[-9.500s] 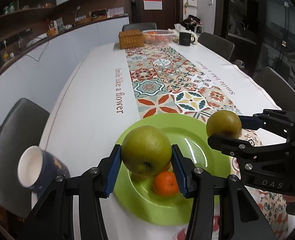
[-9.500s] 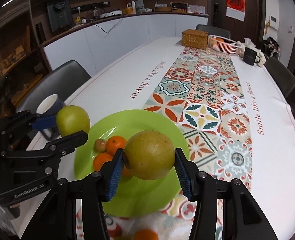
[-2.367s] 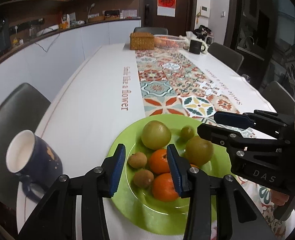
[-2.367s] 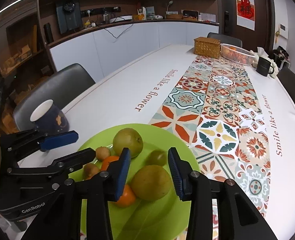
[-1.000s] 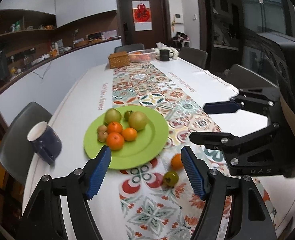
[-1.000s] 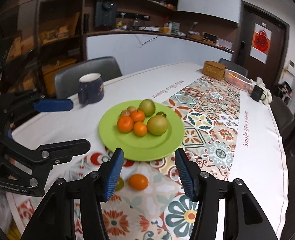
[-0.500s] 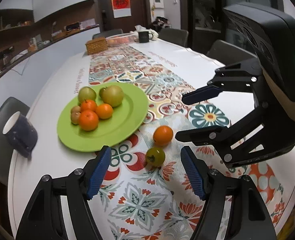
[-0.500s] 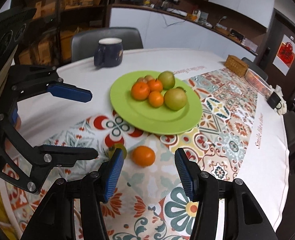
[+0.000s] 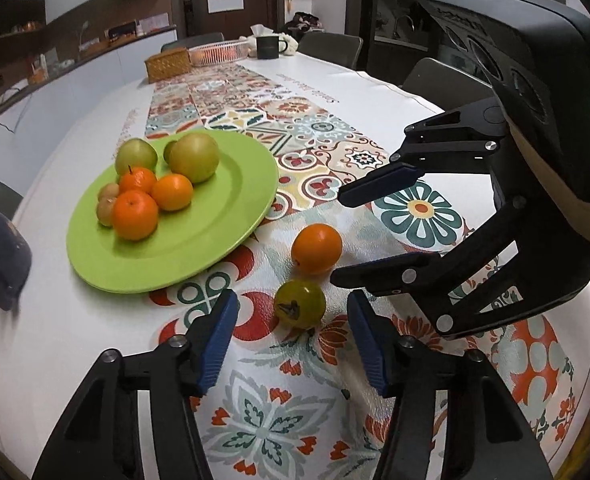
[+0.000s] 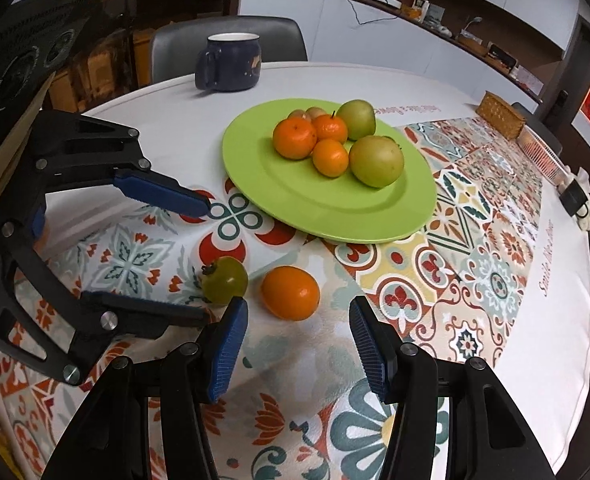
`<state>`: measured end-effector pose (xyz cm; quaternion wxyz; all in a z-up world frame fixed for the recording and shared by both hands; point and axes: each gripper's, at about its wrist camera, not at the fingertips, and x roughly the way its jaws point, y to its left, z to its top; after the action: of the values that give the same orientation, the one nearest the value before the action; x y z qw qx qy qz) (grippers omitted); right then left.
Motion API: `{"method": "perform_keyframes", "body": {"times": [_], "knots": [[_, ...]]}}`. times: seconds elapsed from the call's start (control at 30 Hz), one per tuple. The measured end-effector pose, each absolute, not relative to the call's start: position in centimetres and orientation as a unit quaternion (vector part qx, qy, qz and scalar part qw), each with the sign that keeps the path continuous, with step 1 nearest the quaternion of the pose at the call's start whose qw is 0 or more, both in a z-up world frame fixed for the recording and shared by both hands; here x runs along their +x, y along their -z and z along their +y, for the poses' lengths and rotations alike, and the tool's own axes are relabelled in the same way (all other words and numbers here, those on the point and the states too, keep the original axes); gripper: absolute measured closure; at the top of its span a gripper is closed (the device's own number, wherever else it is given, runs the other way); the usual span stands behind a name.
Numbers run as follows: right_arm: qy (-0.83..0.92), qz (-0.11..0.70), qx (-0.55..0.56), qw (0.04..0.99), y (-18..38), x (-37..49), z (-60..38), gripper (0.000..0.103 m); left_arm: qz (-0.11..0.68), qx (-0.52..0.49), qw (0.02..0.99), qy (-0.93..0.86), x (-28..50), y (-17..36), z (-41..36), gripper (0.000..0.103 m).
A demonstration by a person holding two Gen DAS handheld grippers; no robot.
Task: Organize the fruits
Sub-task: 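Grasp a green tomato with the left tool while the right tool grasps an orange, then carry the tomato and orange onto the green plate and open both tools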
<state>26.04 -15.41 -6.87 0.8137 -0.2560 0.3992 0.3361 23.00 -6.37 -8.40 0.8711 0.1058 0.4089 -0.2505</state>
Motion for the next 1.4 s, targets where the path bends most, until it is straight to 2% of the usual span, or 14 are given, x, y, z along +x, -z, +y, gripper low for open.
{"method": "perform_keyframes", "body": {"times": [0.07,0.23,0.43,0.63,0.77,1.4], "knots": [[-0.339,0.400,-0.257,0.812,7.1,26.3,-15.3,0.049,0.419,0.096,0.865,0.259,23.3,8.7,-6.4,0.053],[-0.341,0.402,-0.251,0.812,7.3,27.0,-15.1,0.049,0.434,0.077,0.857,0.268,24.1,9.2,-6.3,0.058],[-0.346,0.404,-0.241,0.812,7.6,27.6,-14.7,0.049,0.446,0.053,0.851,0.272,24.7,9.6,-6.1,0.072],[-0.344,0.416,-0.223,0.812,8.0,28.0,-14.6,0.057,0.453,0.032,0.849,0.269,24.9,9.8,-5.7,0.073],[-0.341,0.424,-0.208,0.813,8.3,28.1,-14.8,0.066,0.455,0.032,0.851,0.261,24.7,9.7,-5.7,0.073],[-0.268,0.399,-0.125,0.868,5.3,26.0,-16.3,0.066,0.420,-0.012,0.883,0.210,22.3,6.0,-3.6,0.073]]}}
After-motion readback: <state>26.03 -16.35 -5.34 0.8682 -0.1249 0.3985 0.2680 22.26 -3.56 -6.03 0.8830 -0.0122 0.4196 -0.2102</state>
